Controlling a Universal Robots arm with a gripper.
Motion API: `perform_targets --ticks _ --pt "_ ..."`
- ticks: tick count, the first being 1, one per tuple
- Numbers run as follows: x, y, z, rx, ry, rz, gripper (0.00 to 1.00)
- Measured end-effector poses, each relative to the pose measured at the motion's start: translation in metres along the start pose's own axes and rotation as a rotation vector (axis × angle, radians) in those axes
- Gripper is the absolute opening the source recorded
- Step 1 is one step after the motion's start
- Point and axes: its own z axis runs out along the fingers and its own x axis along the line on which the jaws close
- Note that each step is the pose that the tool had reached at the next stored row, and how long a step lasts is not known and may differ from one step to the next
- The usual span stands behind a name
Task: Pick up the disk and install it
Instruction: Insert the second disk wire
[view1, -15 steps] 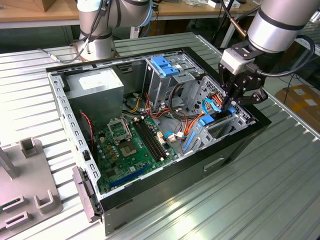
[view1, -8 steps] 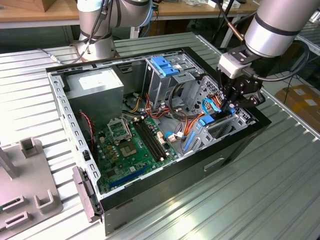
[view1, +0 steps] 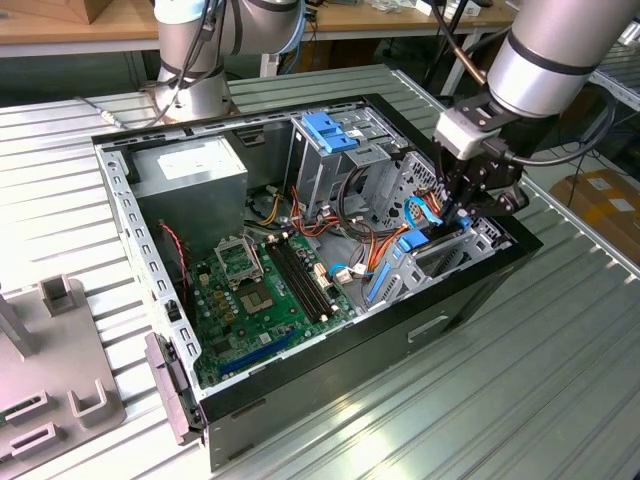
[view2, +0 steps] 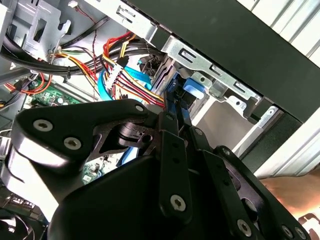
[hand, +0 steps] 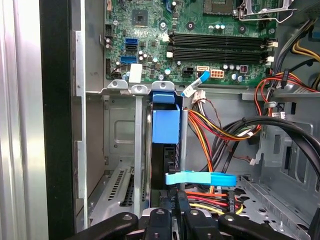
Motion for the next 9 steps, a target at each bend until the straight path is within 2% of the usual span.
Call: perform_targets --ticks 9 --pt "0.0001 0.0002 0.0021 -0.0001 0.0002 0.0 0.16"
